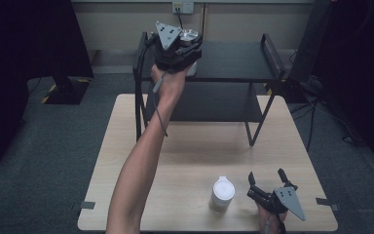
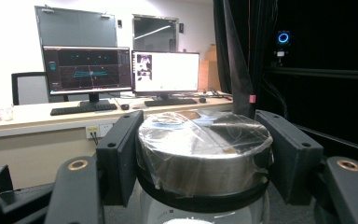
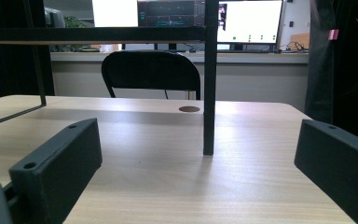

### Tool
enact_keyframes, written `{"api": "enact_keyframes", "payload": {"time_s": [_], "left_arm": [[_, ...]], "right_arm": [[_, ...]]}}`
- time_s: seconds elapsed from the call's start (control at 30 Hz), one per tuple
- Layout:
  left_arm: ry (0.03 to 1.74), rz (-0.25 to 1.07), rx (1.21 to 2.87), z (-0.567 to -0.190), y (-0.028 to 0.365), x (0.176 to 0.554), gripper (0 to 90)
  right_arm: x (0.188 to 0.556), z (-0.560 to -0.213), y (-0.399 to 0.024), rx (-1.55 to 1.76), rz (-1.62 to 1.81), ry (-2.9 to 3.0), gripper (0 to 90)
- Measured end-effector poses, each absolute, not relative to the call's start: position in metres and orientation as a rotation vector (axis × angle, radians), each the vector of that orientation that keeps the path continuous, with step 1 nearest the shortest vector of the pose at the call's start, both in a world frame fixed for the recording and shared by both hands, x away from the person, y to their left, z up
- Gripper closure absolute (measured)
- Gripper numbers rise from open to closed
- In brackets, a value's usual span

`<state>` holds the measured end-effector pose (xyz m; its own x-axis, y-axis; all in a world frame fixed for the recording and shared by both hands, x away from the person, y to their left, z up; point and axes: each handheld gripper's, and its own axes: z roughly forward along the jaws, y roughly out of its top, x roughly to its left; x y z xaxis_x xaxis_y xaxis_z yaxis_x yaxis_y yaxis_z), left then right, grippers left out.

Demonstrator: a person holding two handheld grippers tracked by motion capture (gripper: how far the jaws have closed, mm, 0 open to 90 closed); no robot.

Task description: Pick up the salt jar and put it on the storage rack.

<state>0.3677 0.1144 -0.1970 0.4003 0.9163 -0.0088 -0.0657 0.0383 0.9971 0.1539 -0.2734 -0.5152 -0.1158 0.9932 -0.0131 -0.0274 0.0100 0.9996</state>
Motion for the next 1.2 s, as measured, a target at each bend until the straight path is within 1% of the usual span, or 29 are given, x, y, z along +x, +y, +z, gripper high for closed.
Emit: {"api": "enact_keyframes", "payload": {"time_s": [0.07,0.1,0.13,0.17,0.2,0.23,0.3,0.73,0.83,1.0,1.2], "left_arm": [[0.871,0.921,1.317,-0.194,0.114,0.367,34.8],[0.888,0.947,1.316,-0.194,0.110,0.366,33.3],[0.888,0.945,1.318,-0.194,0.110,0.366,21.3],[0.898,0.930,1.328,-0.193,0.110,0.369,16.3],[0.926,0.924,1.336,-0.191,0.109,0.370,8.1],[0.941,0.915,1.333,-0.191,0.109,0.370,2.9],[0.945,0.899,1.316,-0.194,0.111,0.369,0.0],[0.889,0.920,1.293,-0.203,0.112,0.350,0.0],[0.844,0.962,1.290,-0.212,0.110,0.341,0.0],[0.836,0.924,1.276,-0.217,0.115,0.330,0.0],[0.809,0.942,1.286,-0.227,0.121,0.313,0.0]], "right_arm": [[0.154,-0.515,-0.273,1.123,1.298,1.279,0.0],[0.154,-0.515,-0.273,1.123,1.299,1.280,0.0],[0.154,-0.515,-0.274,1.123,1.300,1.280,0.0],[0.154,-0.515,-0.274,1.123,1.300,1.280,0.0],[0.154,-0.515,-0.274,1.123,1.301,1.281,0.0],[0.154,-0.515,-0.274,1.122,1.300,1.281,0.0],[0.154,-0.515,-0.274,1.122,1.302,1.281,0.0],[0.154,-0.515,-0.274,1.123,1.300,1.281,0.0],[0.154,-0.515,-0.273,1.124,1.298,1.279,0.0],[0.154,-0.515,-0.273,1.123,1.300,1.279,0.0],[0.154,-0.515,-0.273,1.122,1.299,1.280,0.0]]}}
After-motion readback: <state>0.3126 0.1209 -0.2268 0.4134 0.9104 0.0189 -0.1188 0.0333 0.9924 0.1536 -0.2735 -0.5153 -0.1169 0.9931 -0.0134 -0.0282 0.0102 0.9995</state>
